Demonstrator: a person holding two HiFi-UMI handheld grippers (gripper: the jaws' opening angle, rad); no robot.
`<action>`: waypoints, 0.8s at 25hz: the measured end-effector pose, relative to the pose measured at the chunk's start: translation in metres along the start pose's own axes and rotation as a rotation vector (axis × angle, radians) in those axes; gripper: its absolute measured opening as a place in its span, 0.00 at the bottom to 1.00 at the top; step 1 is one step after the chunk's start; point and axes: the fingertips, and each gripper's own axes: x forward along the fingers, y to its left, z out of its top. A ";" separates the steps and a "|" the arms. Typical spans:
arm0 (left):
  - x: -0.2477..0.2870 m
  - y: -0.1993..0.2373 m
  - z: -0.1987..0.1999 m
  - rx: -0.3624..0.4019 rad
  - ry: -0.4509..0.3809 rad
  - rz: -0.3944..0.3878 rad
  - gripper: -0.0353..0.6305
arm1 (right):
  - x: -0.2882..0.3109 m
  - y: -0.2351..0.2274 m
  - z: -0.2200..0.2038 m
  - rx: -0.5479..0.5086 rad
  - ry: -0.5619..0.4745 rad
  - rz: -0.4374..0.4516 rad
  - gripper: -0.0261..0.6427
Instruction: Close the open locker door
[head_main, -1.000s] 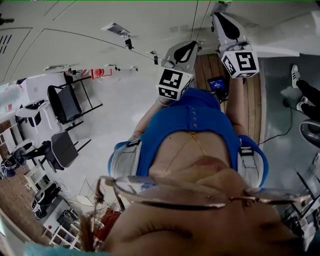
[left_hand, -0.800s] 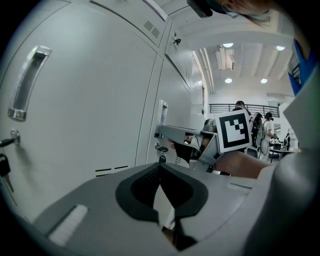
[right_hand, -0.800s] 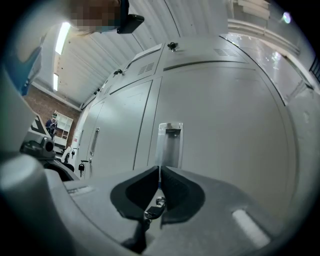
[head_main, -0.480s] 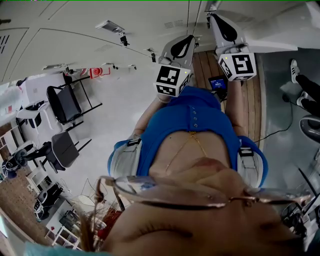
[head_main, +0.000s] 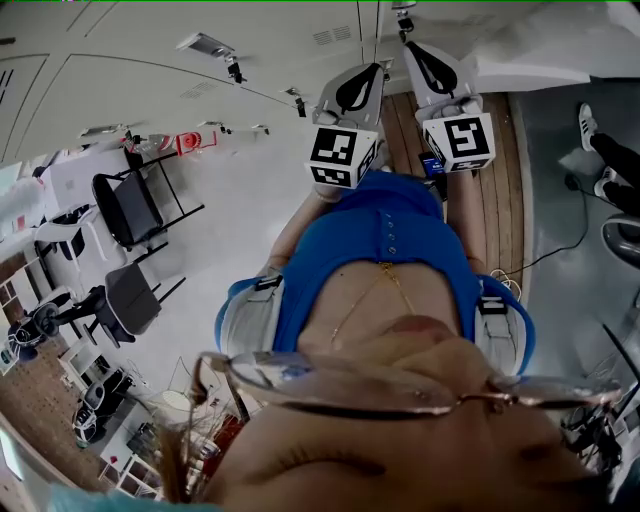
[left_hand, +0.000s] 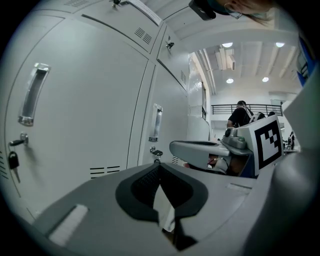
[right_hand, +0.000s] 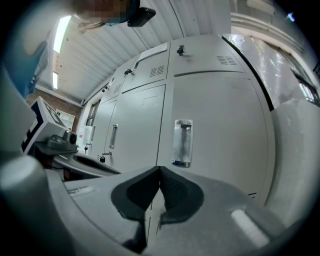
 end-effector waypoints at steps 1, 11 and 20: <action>-0.001 -0.002 -0.001 -0.001 0.001 0.002 0.05 | -0.003 0.003 -0.001 0.000 0.002 0.003 0.04; -0.019 -0.017 -0.008 0.000 -0.003 0.045 0.05 | -0.030 0.028 -0.013 0.004 0.034 0.017 0.04; -0.032 -0.031 -0.013 0.005 -0.005 0.058 0.05 | -0.049 0.042 -0.016 0.015 0.040 0.039 0.04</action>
